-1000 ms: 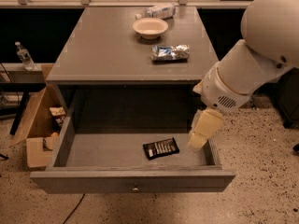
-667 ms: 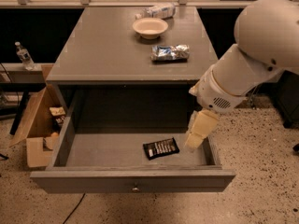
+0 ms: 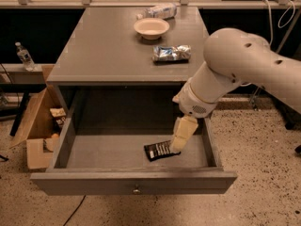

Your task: Pick rxbar chocolate from top drawer and place on counter

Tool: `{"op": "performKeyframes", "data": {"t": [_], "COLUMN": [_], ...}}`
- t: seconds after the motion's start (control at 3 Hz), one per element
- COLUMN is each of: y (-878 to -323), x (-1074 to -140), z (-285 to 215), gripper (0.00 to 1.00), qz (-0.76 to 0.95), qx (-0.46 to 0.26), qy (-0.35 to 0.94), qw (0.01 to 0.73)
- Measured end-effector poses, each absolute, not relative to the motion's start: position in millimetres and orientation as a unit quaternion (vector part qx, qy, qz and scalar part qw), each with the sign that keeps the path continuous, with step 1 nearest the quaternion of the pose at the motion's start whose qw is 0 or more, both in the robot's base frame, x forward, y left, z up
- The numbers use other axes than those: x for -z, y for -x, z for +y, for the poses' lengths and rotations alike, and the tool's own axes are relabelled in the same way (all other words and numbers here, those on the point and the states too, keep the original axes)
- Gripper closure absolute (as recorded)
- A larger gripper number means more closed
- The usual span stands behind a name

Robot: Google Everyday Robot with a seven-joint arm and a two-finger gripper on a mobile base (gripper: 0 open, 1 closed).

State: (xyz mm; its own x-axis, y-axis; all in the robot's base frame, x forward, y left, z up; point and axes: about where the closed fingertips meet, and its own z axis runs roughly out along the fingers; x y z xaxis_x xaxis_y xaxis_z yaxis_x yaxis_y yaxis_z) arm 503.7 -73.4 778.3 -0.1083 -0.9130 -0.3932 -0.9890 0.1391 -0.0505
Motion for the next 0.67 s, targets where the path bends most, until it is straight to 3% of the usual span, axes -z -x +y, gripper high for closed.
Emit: {"op": "performKeyframes", "data": {"t": [0.67], "y": [-533.1], "x": [-721.4], "z": [-50.4], "gripper": [0.00], "qz": [0.707], "qx": [-0.126], "qy": [0.672], "qw": [0.181]}}
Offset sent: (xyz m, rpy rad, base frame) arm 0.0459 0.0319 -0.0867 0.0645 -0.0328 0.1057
